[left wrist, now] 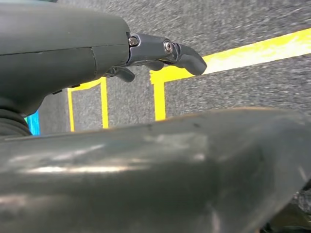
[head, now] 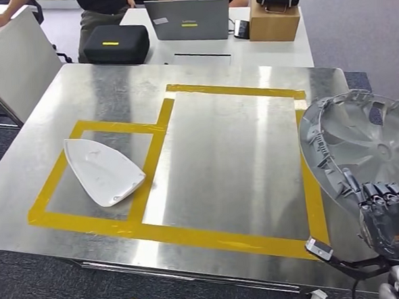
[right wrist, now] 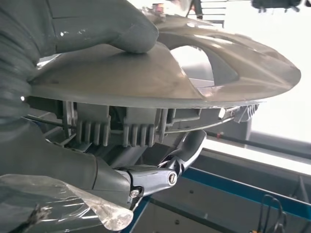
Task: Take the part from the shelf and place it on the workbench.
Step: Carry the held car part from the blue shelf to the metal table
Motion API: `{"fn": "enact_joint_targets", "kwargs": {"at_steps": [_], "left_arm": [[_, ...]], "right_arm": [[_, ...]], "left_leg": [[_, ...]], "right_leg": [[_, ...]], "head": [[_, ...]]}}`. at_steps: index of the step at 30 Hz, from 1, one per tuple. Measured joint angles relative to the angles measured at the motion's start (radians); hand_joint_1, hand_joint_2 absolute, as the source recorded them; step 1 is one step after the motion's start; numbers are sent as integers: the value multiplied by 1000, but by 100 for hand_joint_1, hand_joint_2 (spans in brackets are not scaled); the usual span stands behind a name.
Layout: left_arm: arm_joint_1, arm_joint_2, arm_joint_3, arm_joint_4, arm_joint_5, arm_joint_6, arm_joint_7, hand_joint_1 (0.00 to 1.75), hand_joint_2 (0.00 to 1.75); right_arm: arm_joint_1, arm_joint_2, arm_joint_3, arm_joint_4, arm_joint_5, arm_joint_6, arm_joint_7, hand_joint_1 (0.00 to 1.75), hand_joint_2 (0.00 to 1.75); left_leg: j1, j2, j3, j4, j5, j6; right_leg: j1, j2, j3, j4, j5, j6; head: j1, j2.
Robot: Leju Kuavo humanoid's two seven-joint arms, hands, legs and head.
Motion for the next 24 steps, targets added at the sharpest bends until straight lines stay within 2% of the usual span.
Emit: {"fn": "enact_joint_targets", "kwargs": {"at_steps": [1,2,5,16,24], "left_arm": [[-1,1,-1,0,1,1,0,0,0],[-2,2,-3,0,1,1,0,0,0],[-2,2,-4,0,5,2,-1,0,0],[-2,0,-11,0,9,-1,-1,0,0],[-2,-2,-25,0,18,-7,-3,0,0]], "right_arm": [[0,-6,3,3,0,0,7,175,175],[-1,-13,7,5,0,0,14,175,175],[0,-41,23,14,0,0,31,175,175],[-5,-119,70,36,0,0,101,175,175],[-47,-199,185,80,0,0,234,175,175]], "left_leg": [[-3,-4,16,-41,13,4],[-4,-6,23,-60,14,1],[-4,-6,24,-67,14,-15],[-6,-8,22,-64,15,-6],[-5,-8,22,-64,16,-4]], "right_leg": [[0,3,-1,1,-1,2],[0,5,-3,2,-2,4],[-1,6,-6,2,-3,6],[-3,3,-3,-5,2,15],[-2,4,-3,-4,3,16]], "head": [[0,0],[0,0],[1,0],[1,0],[0,0]]}}
